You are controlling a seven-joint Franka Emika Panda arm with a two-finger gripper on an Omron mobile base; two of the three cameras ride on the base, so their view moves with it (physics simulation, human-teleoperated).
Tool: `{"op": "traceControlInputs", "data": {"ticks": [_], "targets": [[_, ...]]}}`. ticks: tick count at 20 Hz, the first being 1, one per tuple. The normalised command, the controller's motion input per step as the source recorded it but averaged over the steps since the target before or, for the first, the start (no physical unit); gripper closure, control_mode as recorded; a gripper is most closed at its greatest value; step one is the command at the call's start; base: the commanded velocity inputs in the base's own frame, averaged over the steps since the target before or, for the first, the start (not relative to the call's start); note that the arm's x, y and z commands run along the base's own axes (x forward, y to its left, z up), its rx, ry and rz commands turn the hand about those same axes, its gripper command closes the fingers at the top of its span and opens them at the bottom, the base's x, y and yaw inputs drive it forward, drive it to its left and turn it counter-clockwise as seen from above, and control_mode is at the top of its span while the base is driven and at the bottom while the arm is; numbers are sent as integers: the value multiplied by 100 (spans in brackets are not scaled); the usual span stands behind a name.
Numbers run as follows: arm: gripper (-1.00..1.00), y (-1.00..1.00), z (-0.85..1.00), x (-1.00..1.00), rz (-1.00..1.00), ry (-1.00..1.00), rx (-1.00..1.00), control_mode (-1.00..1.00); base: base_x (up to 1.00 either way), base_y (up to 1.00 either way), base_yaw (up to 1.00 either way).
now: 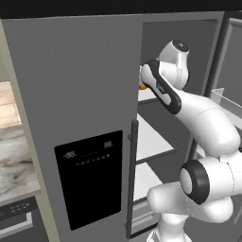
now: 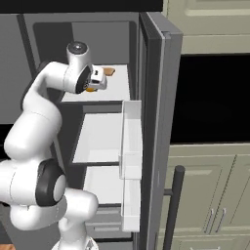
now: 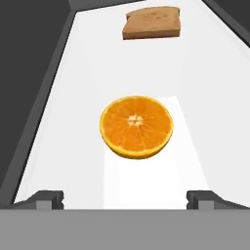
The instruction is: Pick up the mango and orange from the fridge and place one fruit on each plate on the dining counter.
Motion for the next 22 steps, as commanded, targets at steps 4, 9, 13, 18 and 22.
{"op": "traceControlInputs", "data": {"ticks": [4, 9, 13, 18, 22], "targets": [[-100, 0, -7, 31, 0, 1, 0, -100, 0, 0, 0], [-100, 0, -7, 32, -1, 2, 0, -100, 0, 0, 0], [-100, 1, -7, 30, -1, 2, 0, -100, 0, 0, 0], [-100, 1, -9, 19, 0, 1, 0, -100, 0, 0, 0], [-100, 4, -13, 0, 0, 0, 0, -100, 0, 0, 0]]}}
